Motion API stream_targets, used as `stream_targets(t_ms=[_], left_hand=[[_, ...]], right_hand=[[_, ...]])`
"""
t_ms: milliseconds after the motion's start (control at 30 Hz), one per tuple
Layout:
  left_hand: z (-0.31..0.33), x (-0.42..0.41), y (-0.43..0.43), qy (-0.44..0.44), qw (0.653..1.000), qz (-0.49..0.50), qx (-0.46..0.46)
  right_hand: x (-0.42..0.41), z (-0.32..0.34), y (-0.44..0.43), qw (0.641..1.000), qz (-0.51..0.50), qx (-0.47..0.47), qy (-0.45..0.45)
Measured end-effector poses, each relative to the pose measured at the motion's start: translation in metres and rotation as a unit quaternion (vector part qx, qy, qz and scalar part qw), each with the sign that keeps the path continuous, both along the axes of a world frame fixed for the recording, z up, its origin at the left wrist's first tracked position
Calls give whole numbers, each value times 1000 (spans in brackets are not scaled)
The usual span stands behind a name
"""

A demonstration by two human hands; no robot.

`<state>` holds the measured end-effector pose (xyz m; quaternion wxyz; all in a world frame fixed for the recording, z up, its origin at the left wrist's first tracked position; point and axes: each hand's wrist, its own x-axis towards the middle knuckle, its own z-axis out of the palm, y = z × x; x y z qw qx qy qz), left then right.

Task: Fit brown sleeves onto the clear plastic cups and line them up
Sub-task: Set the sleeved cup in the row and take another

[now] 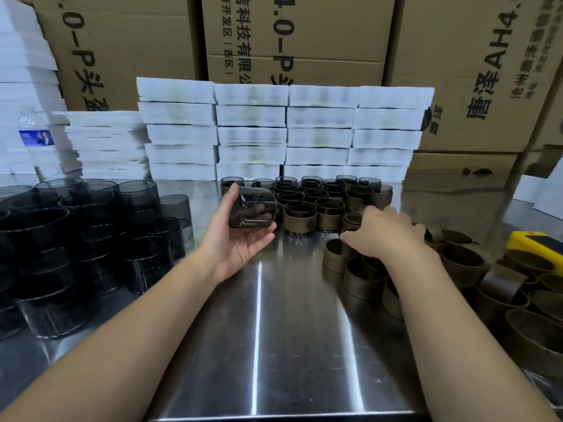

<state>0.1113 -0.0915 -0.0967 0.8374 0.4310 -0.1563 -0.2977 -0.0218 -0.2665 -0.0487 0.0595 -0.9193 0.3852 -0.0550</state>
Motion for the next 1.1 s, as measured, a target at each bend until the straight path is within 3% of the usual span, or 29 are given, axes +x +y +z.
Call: stream_targets(t_ms=[200,433,700,900,1100], left_hand=[[0,0,0,-5,1000,-7,3],[-1,0,-2,0,1000,-17,-3],[-1,0,-1,18,998,-12,-50],[0,1,-1,48,996,-8,-69],[1,-1,0,84,992,-19,-88]], right_hand=[[10,-11,-5,999,-37,-23,18],[24,-21,1,984,122,76,-104],[29,-26,-7,963,103,114,-221],[27,-17,-6,901,77,218,-368],[29,-16,-4,856,71,297,-417]])
